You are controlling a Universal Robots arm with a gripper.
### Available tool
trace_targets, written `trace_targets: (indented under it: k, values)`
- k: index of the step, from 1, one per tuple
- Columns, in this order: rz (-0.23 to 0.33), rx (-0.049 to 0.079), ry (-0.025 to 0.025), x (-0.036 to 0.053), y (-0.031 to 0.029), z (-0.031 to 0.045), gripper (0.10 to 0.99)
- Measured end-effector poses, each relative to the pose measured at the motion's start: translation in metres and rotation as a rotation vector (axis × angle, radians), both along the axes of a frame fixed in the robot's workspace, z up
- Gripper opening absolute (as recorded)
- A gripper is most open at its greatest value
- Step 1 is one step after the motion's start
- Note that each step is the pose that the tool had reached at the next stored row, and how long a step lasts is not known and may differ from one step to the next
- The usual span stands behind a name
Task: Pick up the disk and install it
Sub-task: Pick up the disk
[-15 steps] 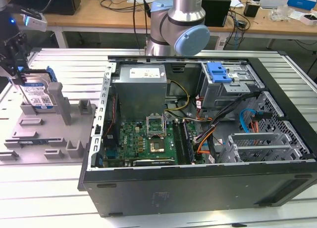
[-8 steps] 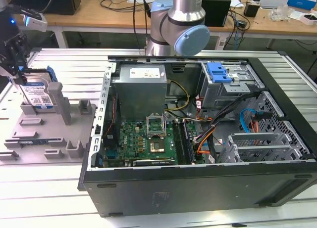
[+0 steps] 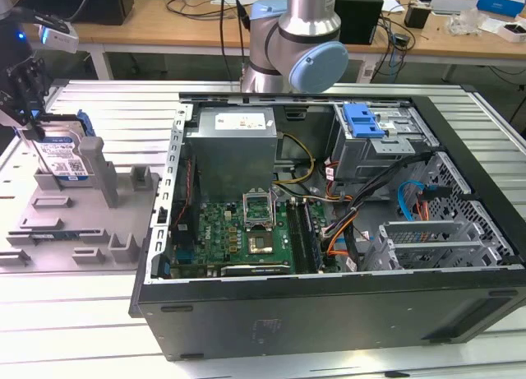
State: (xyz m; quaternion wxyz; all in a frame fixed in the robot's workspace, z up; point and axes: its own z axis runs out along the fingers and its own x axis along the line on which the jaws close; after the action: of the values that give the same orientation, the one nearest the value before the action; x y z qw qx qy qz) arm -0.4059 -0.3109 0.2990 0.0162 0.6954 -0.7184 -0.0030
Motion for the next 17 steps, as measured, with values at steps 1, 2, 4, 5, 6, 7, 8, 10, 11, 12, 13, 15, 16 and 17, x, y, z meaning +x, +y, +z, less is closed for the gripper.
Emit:
trace_targets:
  k: [1,2,4,5,6,7,8,10,11,12,13,15,16,17]
  values:
    - [0.0,0.0,0.0,0.0,0.0,0.0,0.365]
    - [0.0,0.0,0.0,0.0,-0.0001,0.0,0.365]
    - [0.0,0.0,0.0,0.0,-0.0001,0.0,0.365]
    - [0.0,0.0,-0.0001,0.0,-0.0001,0.0,0.365]
    - [0.0,0.0,0.0,0.0,-0.0001,0.0,0.365]
    - [0.0,0.0,0.0,0.0,-0.0001,0.0,0.365]
    - [0.0,0.0,0.0,0.0,-0.0001,0.0,0.365]
    - [0.0,0.0,0.0,0.0,-0.0001,0.0,0.365]
    - [0.0,0.0,0.0,0.0,-0.0001,0.0,0.365]
    - [0.0,0.0,0.0,0.0,-0.0001,0.0,0.365]
    - [0.0,0.0,0.0,0.0,-0.0001,0.0,0.365]
    - [0.0,0.0,-0.0001,0.0,-0.0002,0.0001,0.365]
    - [0.0,0.0,-0.0002,0.0,-0.0002,0.0008,0.365]
    - [0.0,0.0,-0.0002,0.0,-0.0002,0.0025,0.365]
